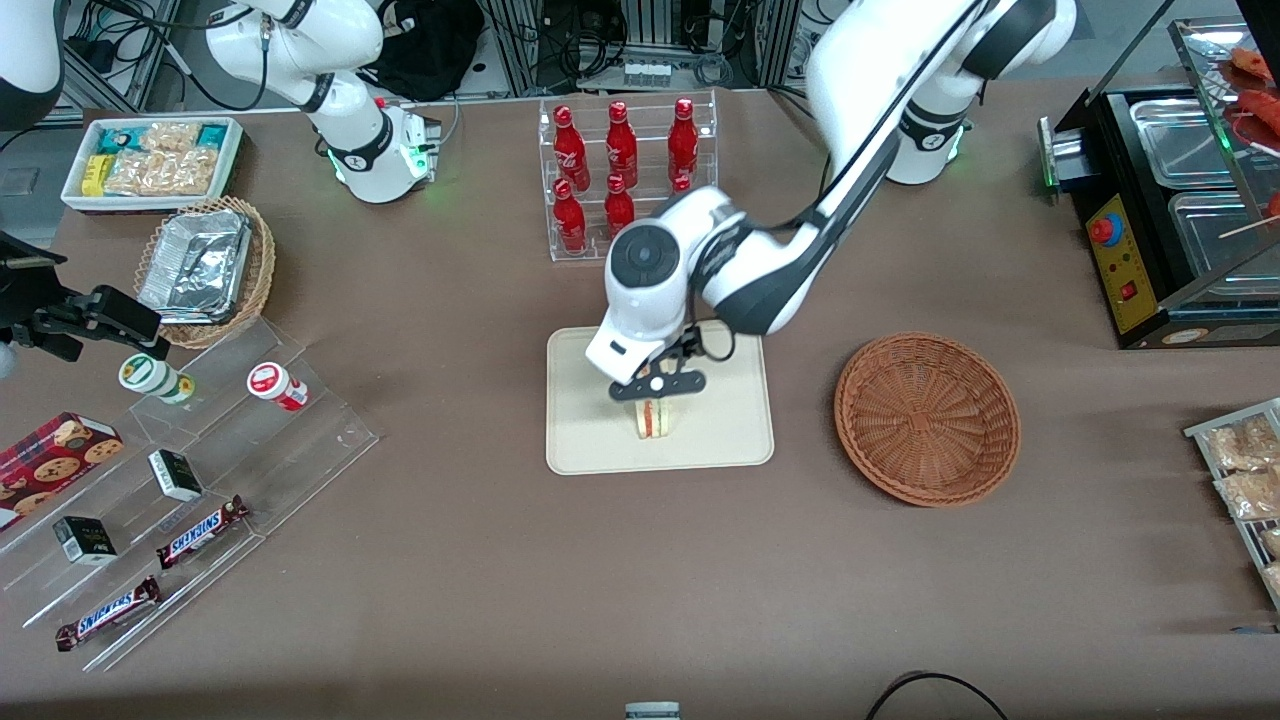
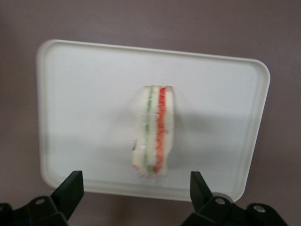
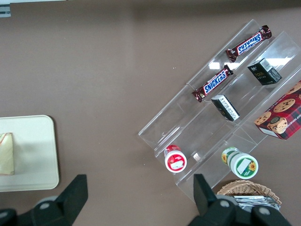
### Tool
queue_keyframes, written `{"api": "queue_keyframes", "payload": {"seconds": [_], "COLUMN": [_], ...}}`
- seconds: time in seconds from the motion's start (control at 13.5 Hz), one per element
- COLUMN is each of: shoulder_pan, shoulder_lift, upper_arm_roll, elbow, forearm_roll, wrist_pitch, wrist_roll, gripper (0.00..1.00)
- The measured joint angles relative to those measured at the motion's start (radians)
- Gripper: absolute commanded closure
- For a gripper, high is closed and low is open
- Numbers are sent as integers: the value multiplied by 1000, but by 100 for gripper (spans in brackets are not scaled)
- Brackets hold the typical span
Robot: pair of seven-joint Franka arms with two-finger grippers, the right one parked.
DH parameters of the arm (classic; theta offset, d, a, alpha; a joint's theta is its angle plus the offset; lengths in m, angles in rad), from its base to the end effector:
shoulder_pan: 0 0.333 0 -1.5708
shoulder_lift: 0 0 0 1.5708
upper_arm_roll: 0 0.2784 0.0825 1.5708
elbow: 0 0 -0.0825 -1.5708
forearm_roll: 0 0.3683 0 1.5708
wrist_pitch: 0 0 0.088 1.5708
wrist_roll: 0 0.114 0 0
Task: Place sandwich from basket to tray
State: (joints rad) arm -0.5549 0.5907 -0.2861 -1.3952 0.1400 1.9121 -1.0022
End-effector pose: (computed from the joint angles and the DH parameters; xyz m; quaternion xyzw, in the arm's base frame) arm 0.4802 -0.4725 0.3368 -0.9967 -0.0764 0.0263 0.0113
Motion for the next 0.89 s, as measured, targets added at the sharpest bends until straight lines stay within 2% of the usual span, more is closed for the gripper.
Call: {"api": "queue_keyframes", "payload": {"seconds": [0.22, 0.52, 0.67, 0.89], "shoulder_pan": [78, 228, 309, 465], "shoulder_lift": [-170, -415, -529, -649], "upper_arm_roll": [6, 9, 10, 14], "elbow": [-38, -201, -282, -327], "forearm_roll": [0, 0, -15, -90], "wrist_pitch": [-139, -192, -215, -346], "wrist_roll": [0, 33, 125, 393], "gripper": [0, 0, 0, 0]}}
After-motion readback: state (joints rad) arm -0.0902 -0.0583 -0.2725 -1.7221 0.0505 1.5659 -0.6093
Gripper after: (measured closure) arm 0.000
